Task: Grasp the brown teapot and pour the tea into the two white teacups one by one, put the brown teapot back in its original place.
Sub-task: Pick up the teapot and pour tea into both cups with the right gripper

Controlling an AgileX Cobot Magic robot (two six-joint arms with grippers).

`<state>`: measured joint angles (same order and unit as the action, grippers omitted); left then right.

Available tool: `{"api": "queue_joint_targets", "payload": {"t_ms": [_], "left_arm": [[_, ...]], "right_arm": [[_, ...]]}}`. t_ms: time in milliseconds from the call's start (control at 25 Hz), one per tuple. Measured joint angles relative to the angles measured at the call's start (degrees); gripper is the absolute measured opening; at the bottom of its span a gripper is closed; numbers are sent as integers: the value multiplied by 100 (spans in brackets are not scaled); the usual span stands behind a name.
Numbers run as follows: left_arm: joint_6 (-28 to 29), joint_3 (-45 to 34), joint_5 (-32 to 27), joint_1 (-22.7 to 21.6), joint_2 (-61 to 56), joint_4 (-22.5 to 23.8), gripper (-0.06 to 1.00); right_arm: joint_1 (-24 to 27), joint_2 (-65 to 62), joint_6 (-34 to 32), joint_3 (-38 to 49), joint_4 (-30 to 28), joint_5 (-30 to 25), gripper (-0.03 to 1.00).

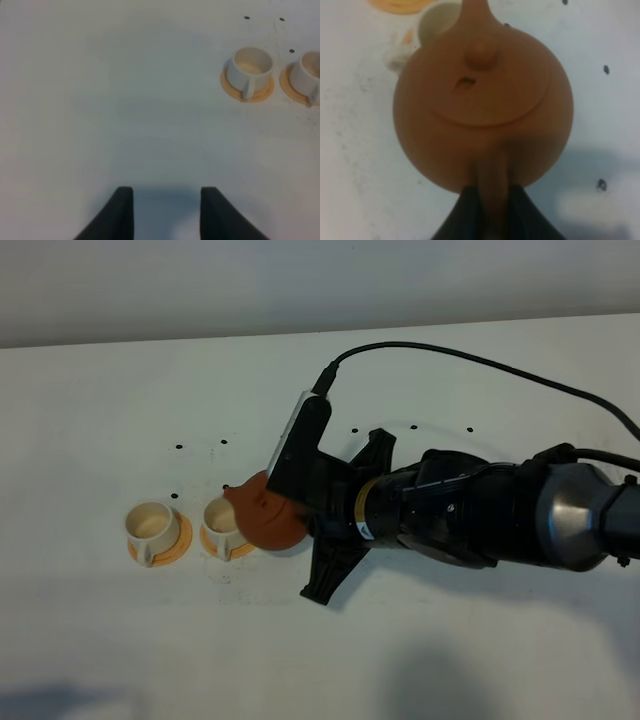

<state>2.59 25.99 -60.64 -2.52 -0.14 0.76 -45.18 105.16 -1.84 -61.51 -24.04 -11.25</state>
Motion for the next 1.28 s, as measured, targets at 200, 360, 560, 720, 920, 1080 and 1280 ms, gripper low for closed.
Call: {"api": "queue_joint_targets", "payload": {"t_ms": [200,360,560,720,920,1080,1280], "left_arm": [[0,0,0,0,0,0,33],[0,0,0,0,0,0,33],[0,0,0,0,0,0,33],[0,0,0,0,0,0,33],[0,0,0,0,0,0,33],[0,0,0,0,0,0,33],[0,0,0,0,0,0,33]], "right_arm": [[11,0,-5,0,-217,-18,11],[11,0,-19,0,-427,-30,11],[11,0,-70,0,-691,-39,11],[11,0,-70,0,-829,-39,11],[11,0,-70,-16,-919,-74,11],[61,0,-70,-131,-963,-99,11],[110,0,-72,-230,-1008,-154,11]]}}
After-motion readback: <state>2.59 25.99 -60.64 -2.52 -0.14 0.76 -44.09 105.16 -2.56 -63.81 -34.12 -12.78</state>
